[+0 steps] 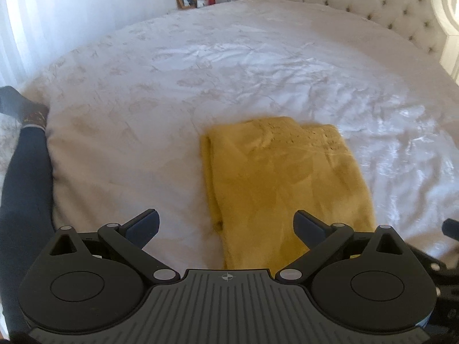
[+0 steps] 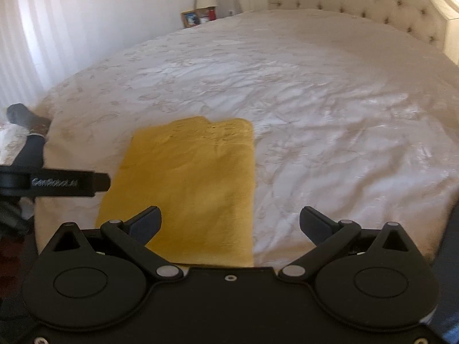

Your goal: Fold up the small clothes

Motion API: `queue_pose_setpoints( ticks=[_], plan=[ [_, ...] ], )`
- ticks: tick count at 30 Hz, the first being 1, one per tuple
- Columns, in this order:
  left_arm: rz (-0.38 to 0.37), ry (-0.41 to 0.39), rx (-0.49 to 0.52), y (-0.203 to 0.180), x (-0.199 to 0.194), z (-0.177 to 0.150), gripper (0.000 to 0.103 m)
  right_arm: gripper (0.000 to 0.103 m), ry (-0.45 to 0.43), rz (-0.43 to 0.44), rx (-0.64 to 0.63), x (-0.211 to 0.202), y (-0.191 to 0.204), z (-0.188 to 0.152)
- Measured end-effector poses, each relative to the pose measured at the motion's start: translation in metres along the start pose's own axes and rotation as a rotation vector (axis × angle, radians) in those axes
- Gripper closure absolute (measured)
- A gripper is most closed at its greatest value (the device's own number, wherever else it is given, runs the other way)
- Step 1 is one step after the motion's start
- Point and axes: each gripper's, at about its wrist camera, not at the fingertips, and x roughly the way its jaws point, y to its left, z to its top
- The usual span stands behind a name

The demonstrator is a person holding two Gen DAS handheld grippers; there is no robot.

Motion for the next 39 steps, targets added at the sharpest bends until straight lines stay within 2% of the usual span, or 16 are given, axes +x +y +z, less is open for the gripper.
queue_pose_setpoints(
  ticks=[11, 39],
  plan=[
    [-0.004, 0.018, 0.015, 0.0, -0.008, -0.012, 0.002, 0.001, 0.044, 0.047, 0.024, 0.002, -0.005, -0.002],
    [-0.021, 0.066, 0.022, -0.003, -0.005, -0.021, 0.002, 0.001, 0.074, 0.061, 0.06, 0.006, -0.01, -0.005]
  ],
)
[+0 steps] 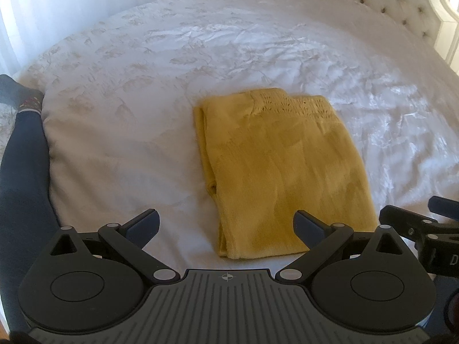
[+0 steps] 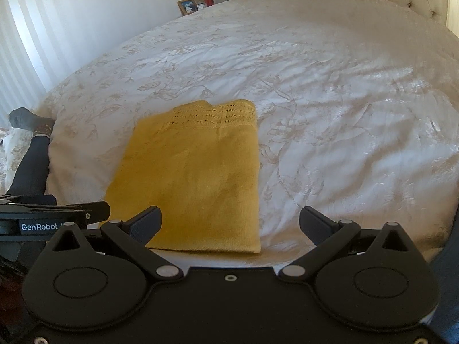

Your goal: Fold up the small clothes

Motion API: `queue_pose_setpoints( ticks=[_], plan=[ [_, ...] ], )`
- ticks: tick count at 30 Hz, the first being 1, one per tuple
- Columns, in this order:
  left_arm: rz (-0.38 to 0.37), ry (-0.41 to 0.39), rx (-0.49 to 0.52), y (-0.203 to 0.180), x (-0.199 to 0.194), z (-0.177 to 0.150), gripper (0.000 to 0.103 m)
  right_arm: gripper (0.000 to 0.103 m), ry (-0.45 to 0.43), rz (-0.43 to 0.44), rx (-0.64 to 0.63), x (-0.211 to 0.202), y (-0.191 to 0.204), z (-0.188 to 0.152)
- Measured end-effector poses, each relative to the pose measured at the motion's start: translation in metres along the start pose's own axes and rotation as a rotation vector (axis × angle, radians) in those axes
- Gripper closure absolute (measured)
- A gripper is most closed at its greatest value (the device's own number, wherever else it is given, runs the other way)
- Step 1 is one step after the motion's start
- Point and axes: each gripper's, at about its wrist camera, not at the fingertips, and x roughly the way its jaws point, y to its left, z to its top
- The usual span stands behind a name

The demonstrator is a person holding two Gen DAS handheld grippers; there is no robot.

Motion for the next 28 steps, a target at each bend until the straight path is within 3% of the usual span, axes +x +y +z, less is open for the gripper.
queue_pose_setpoints(
  ticks=[28],
  plan=[
    [-0.004, 0.014, -0.004, -0.0023, 0.0029, 0.0005, 0.002, 0.001, 0.016, 0.019, 0.01, 0.0071, 0.0053, 0.0009]
  ],
)
